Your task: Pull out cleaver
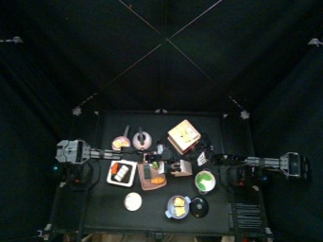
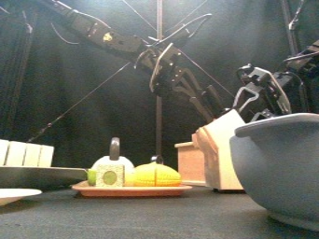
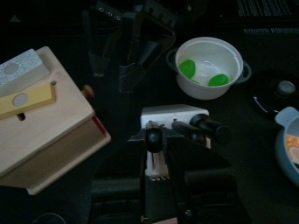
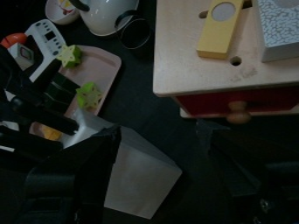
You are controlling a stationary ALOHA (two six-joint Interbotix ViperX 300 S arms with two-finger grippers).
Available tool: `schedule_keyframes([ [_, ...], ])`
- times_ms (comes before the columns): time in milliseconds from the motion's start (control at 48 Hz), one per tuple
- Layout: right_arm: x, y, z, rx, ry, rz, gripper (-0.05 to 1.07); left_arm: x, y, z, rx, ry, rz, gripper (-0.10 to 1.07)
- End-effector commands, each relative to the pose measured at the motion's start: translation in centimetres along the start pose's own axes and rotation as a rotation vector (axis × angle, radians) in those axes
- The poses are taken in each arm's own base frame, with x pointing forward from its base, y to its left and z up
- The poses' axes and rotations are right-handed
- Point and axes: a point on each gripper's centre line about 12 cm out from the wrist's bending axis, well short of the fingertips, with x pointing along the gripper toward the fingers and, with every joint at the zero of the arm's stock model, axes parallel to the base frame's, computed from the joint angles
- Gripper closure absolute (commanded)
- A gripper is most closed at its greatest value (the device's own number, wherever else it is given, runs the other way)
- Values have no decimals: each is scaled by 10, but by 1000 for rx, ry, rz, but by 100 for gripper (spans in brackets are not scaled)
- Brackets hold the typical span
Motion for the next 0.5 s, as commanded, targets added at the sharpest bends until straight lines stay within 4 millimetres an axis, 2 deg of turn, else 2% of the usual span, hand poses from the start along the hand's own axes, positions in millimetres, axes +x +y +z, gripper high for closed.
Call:
schedule_keyframes([
  [0,-1,3,4,3,-13,9,4,-5,1,20,-2,-55,3,49],
  [479,-1,3,4,3,-12,7,4,-24,3,32,-2,-86,7,49],
])
